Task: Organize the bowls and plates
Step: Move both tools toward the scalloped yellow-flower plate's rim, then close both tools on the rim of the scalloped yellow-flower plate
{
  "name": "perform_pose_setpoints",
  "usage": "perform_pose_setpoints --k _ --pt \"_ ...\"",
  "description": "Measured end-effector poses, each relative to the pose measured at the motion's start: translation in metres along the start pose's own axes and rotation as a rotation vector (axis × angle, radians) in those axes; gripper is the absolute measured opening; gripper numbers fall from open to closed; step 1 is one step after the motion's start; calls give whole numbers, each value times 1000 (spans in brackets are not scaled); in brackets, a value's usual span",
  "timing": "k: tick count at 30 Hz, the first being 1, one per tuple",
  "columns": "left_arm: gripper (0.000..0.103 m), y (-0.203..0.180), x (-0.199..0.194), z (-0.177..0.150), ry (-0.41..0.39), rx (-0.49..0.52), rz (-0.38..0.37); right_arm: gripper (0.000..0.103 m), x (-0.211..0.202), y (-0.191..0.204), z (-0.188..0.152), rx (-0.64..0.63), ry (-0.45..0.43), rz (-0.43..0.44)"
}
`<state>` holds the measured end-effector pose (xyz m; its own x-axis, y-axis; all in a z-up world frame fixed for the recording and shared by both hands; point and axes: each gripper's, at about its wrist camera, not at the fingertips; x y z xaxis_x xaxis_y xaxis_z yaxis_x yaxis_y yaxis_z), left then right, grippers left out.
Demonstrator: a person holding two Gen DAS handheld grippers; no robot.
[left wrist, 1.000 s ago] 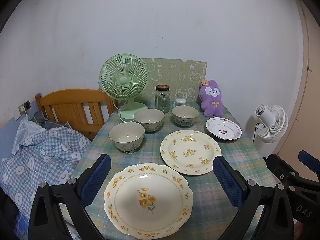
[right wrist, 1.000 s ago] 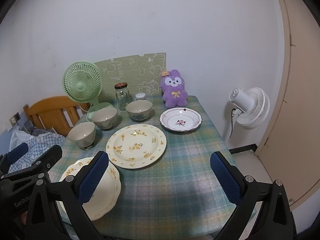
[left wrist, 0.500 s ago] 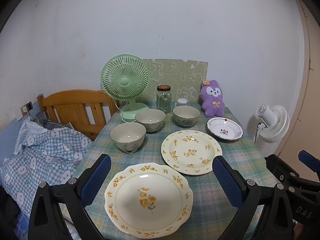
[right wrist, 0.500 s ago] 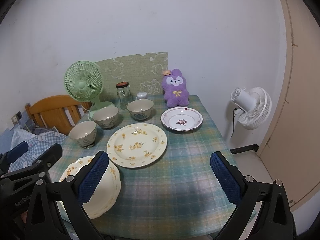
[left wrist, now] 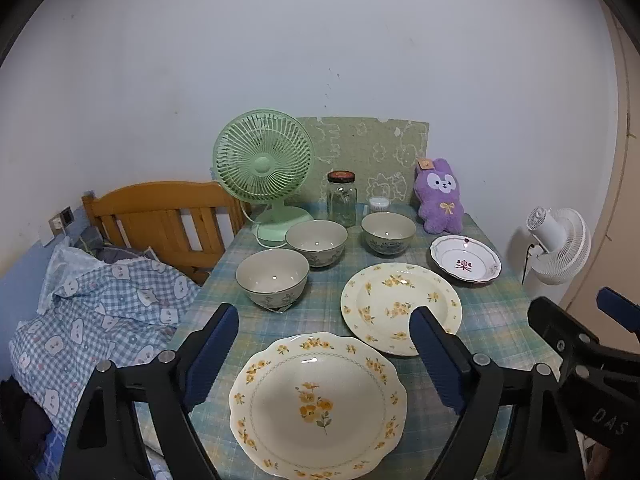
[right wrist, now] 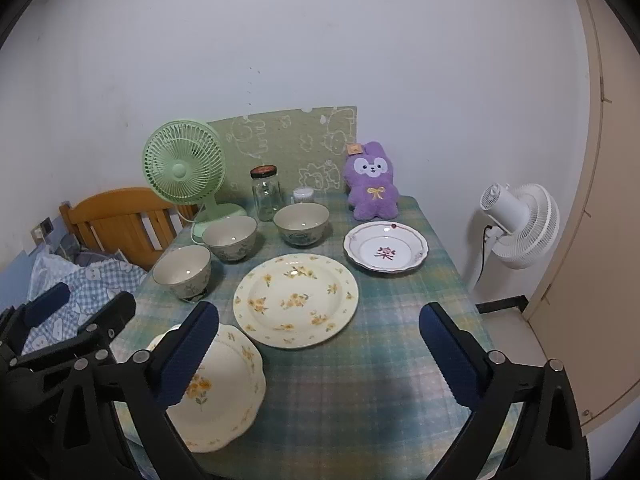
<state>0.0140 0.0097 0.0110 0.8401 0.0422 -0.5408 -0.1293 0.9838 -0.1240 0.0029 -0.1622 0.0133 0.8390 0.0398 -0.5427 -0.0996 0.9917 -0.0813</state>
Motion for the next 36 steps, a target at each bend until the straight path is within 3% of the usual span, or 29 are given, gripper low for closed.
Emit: perform_pose_setpoints --k 6,12,36 --pt "83 11 16 2 1 23 -6 97 19 16 4 12 27 12" --pt "76 31 41 -5 73 9 -42 91 47 38 0 -3 86 32" --pt "63 73 129 -54 316 53 21 76 140 98 -44 -35 295 49"
Point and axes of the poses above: each gripper's, at about its wrist camera, not at the fingertips, and x roughly the way its jaws point, y to its left, z to its top, and after that the axes turned 10 degrees about -x, right-handed
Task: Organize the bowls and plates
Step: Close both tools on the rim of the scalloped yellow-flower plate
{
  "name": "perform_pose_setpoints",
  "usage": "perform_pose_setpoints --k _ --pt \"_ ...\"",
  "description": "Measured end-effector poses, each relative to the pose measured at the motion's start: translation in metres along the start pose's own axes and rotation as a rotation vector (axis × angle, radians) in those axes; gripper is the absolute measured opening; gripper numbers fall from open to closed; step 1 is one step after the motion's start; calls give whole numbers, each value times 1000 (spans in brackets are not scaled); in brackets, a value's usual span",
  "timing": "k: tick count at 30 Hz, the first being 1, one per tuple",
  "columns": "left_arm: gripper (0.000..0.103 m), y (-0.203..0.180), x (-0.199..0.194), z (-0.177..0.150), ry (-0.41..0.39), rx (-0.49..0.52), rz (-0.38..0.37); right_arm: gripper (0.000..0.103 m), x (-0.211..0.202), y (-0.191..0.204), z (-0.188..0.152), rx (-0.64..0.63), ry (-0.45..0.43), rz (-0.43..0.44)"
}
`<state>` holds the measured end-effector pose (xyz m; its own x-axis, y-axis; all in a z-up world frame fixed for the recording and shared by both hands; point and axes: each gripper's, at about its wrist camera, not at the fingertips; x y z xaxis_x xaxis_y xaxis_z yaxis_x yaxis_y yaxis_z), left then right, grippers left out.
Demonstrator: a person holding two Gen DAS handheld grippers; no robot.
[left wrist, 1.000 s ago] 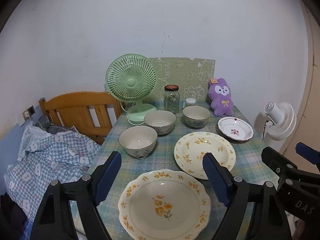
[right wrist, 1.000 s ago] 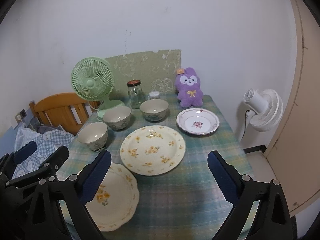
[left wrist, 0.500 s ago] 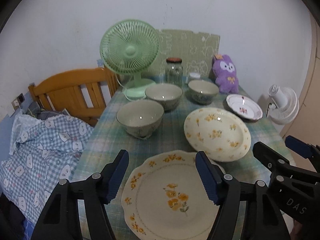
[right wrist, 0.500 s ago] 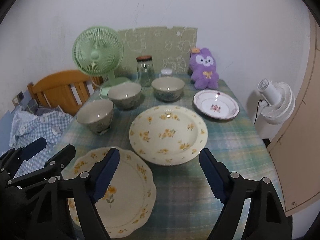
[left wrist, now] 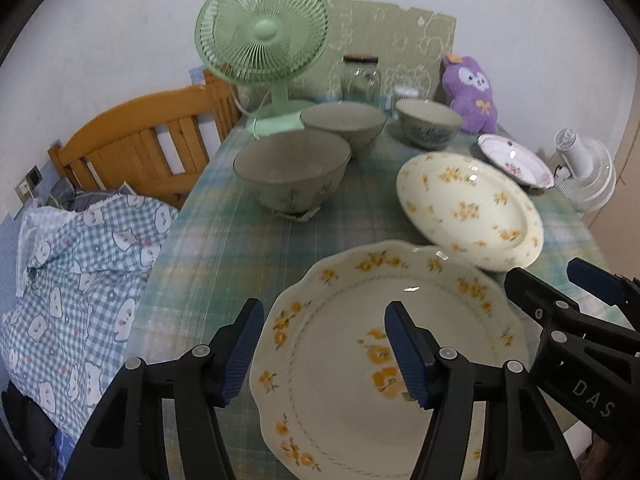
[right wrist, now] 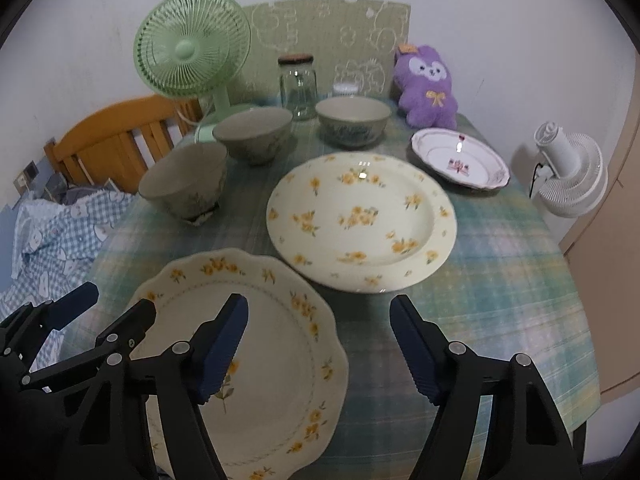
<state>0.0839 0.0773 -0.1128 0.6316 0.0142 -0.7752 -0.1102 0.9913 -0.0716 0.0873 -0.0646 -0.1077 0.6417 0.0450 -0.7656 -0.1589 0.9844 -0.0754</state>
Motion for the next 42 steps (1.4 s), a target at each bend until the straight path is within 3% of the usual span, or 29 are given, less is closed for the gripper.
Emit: perform_pose_setpoints --k 20,30,42 --pt "53 24 50 -5 158 -20 44 66 53 12 -15 29 195 -17" --pt "46 27 60 -6 198 -8 60 48 64 10 -22 58 270 -29" --pt "47 26 60 -8 214 51 37 48 65 14 -22 84 293 -66"
Point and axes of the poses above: each gripper's, at about its wrist camera, not at the fingertips, and x roughly the way its jaws point, y to its left, z to its top, and after that the axes turned 10 degrees about -x, right-handed
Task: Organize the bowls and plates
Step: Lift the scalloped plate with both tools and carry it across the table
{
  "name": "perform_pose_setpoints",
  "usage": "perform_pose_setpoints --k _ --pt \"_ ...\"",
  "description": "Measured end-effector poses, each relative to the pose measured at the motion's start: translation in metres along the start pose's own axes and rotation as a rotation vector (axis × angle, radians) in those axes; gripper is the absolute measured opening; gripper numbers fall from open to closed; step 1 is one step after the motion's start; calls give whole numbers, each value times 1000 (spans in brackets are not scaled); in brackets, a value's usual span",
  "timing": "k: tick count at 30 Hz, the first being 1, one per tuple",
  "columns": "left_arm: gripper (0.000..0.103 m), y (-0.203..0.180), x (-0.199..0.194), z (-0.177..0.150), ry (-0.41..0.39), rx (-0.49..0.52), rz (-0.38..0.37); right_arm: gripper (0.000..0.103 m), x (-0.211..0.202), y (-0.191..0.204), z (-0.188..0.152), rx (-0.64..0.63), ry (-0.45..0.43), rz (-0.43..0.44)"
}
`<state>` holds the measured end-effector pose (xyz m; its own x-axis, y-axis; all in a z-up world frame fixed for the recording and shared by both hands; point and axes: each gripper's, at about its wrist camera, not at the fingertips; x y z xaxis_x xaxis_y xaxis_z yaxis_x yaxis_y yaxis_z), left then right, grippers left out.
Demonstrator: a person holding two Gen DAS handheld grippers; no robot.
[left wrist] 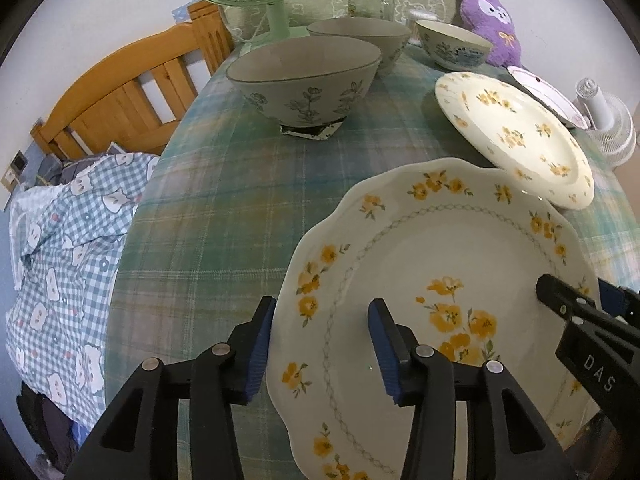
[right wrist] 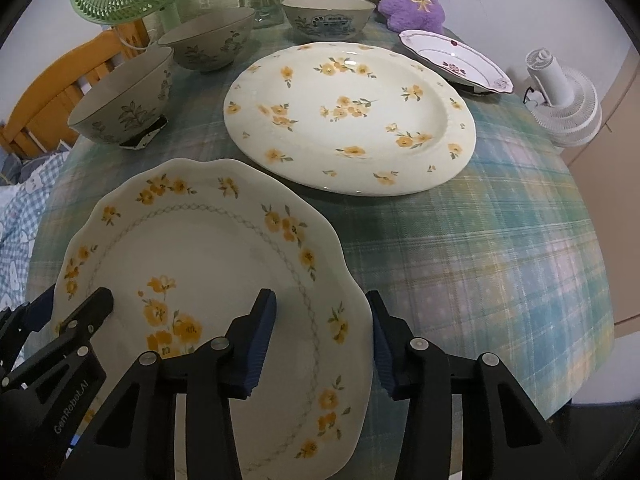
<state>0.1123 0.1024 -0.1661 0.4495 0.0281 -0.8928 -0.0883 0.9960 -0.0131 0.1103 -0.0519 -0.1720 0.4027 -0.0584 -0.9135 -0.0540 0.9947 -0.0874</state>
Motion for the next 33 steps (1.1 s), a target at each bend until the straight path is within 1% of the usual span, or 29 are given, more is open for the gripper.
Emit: perform_pose_setpoints --k 5,14,23,29,33 --pt "46 2 0 1 15 3 -9 49 -3 4 0 2 9 -14" --pt "46 3 -14 7 0 22 -37 48 -14 3 3 18 12 -32" --pt "46 -3 -33 12 -49 35 -35 48 -36 -4 6 31 -27 -35" --pt "46 -17 -41 11 -81 33 -33 48 -41 -20 9 32 -51 -24" --pt "46 -30 -43 9 -79 29 -22 49 -45 -37 10 26 -69 -13"
Point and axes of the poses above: each gripper's, at about its wrist camera, not at the fingertips, and x roughly the way its jaws point, y to its left, z to its top, and after that the axes turned 10 degrees about -x, right-handed
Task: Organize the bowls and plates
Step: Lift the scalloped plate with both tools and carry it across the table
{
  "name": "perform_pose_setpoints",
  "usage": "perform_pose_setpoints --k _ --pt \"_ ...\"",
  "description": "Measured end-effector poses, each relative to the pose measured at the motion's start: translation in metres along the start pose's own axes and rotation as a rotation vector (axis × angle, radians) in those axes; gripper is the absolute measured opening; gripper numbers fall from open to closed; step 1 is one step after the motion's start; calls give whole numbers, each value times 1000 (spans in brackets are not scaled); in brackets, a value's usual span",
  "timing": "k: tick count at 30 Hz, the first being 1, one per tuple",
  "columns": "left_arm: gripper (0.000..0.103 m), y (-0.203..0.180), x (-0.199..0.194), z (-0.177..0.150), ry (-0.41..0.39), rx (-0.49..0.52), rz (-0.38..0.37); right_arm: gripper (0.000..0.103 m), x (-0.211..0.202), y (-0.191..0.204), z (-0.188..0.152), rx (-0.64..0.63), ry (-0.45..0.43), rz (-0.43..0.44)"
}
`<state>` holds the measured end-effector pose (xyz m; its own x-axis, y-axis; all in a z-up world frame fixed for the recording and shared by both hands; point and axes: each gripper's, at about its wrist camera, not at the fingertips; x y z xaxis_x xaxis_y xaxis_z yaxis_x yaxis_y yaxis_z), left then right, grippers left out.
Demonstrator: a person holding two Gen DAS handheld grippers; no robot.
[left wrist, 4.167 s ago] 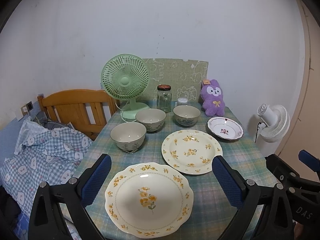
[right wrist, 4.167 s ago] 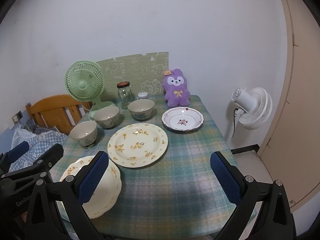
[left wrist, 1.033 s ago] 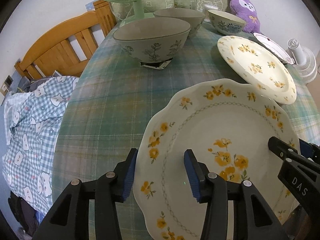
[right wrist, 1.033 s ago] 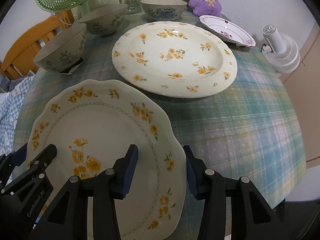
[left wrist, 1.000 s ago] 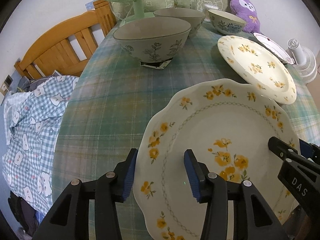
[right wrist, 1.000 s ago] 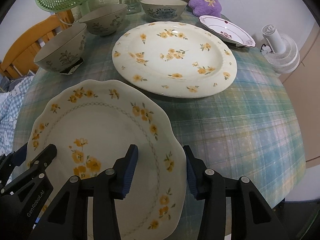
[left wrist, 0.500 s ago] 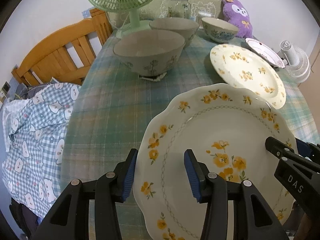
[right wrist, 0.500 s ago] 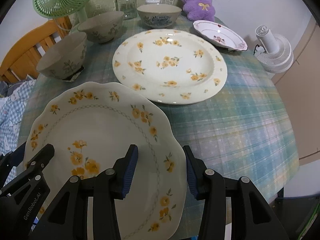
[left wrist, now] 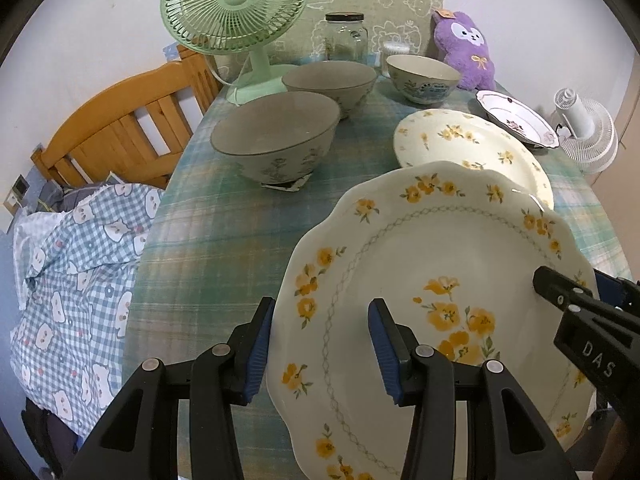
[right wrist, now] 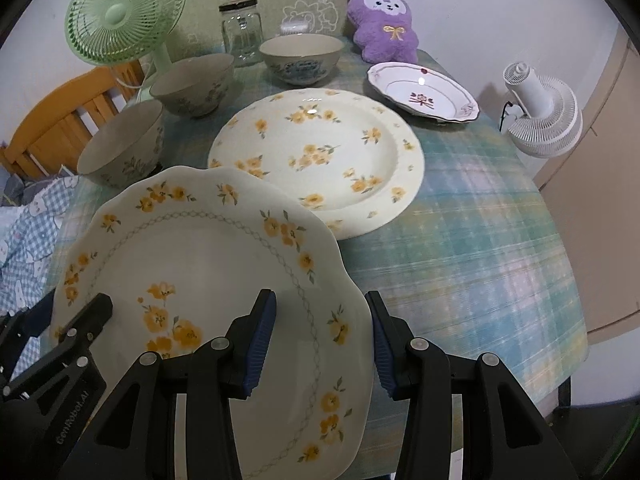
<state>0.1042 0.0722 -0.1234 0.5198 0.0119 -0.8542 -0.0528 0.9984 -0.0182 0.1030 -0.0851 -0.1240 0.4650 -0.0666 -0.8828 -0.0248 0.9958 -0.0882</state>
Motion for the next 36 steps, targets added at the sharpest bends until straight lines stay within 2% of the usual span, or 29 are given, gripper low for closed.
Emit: perform_pose_setpoints --k 20,36 --pt "46 -106 -13 -2 -1 21 -22 49 -9 -108 -6 31 -5 -32" --pt "46 -179 0 -5 31 15 -34 49 11 -184 -12 38 23 -39"
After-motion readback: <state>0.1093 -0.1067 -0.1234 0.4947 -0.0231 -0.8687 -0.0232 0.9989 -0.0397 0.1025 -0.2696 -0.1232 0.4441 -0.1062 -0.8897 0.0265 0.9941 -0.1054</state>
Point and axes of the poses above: each gripper's, at about its wrist camera, not at the fingertips, and x roughly the way its jaws point, y to its left, z to its top, and after that the axes turned 10 degrees about -x, right-handed
